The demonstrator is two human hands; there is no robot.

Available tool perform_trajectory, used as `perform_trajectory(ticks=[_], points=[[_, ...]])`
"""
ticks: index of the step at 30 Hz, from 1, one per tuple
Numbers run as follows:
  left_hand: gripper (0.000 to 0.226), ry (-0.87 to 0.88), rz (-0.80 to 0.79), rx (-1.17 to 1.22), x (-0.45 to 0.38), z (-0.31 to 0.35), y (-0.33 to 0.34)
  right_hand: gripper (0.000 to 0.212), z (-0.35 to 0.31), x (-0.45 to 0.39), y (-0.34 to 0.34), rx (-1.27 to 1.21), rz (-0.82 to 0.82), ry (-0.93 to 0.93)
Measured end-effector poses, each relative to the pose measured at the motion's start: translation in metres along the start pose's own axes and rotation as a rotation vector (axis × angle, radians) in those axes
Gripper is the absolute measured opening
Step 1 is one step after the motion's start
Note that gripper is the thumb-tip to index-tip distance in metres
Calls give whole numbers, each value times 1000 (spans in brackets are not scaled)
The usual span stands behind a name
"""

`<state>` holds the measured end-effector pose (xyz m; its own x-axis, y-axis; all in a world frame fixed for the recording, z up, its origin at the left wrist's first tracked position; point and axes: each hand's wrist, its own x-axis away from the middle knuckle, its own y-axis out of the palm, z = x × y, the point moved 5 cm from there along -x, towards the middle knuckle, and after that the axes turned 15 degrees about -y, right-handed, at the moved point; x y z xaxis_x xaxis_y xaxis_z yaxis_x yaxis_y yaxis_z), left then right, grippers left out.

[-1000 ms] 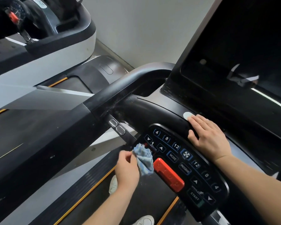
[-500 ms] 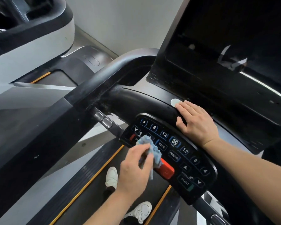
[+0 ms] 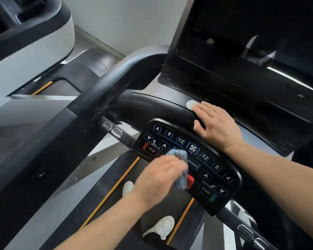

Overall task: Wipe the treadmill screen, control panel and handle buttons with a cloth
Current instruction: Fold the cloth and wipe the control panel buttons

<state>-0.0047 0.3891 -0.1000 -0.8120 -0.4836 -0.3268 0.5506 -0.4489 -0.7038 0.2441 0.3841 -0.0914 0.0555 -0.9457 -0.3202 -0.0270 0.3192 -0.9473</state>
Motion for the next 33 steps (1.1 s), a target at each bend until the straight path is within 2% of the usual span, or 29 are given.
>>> perform_trajectory(ticks=[2,3,5,7,10,12,16,19,22,24,28,33], points=[[18,-104,78,-28,5,-6,0,53,-1,0,0,-6,-5,9],[17,-110,55,-23,13,3,10,53,-1,0,-1,-8,-7,12],[17,-4,-92,5,26,29,32,54,-1,0,-2,-14,-22,18],[19,80,-182,6,20,28,33,55,-1,0,-3,-18,-37,27],[19,42,-117,-65,3,6,16,55,-1,-1,-2,-24,-57,25],[19,-17,-82,-86,6,13,18,55,-2,-1,-2,-27,-68,29],[26,62,-210,-55,8,45,33,55,-4,0,-6,-23,-67,33],[20,12,-176,-90,-3,13,12,54,-4,-2,-7,-25,-57,28],[27,-137,-91,-154,-2,-14,-8,54,-4,-2,-6,-26,-45,33],[25,-285,-45,-109,4,-17,-11,54,-4,-2,-6,-26,-40,25],[20,-880,149,168,25,-20,-17,55,-4,-2,-7,-31,-57,38],[19,-1362,289,542,54,-1,8,55,-5,-2,-9,-26,-65,41]])
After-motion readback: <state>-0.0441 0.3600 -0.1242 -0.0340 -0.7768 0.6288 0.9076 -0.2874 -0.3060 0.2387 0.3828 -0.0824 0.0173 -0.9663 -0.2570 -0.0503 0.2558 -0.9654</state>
